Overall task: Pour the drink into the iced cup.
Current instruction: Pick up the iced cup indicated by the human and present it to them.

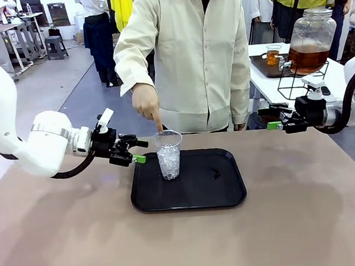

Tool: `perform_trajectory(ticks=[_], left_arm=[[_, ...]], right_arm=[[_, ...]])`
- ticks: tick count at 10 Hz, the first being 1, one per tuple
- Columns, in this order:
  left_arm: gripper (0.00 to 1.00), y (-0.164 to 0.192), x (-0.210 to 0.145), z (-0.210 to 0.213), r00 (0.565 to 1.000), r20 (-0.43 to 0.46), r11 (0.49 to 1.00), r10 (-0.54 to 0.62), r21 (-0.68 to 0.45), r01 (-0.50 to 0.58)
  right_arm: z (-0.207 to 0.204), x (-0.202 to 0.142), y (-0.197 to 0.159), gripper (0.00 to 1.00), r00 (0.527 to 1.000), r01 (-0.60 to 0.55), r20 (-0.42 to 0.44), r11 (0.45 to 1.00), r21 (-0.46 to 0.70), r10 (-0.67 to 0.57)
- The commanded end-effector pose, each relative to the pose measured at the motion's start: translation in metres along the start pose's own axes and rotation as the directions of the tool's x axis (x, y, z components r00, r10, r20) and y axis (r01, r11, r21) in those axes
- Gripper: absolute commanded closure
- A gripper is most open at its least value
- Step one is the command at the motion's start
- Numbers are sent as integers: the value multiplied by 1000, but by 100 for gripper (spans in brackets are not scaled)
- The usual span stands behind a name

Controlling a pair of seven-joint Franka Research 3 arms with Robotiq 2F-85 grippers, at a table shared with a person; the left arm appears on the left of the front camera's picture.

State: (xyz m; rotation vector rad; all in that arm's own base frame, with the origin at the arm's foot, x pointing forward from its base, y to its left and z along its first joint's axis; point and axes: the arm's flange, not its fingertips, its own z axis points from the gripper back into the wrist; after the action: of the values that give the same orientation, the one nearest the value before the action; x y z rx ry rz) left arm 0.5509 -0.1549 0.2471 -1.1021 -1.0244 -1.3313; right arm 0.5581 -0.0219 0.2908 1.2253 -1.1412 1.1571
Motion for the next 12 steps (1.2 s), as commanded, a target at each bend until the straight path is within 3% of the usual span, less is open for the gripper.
perform_trajectory(ticks=[1,7,12], left_arm=[[0,-6,-4,-5,999,27,999,-36,-12,36],[0,-9,-14,-32,999,30,999,-43,-15,43],[0,-6,-17,-47,998,27,997,-64,46,63]], right_arm=[[-1,2,0,0,1000,2,-1,1000,1,-2],[-1,2,0,0,1000,2,-1,1000,1,-2],[-1,2,0,0,1000,2,-1,1000,1,-2]])
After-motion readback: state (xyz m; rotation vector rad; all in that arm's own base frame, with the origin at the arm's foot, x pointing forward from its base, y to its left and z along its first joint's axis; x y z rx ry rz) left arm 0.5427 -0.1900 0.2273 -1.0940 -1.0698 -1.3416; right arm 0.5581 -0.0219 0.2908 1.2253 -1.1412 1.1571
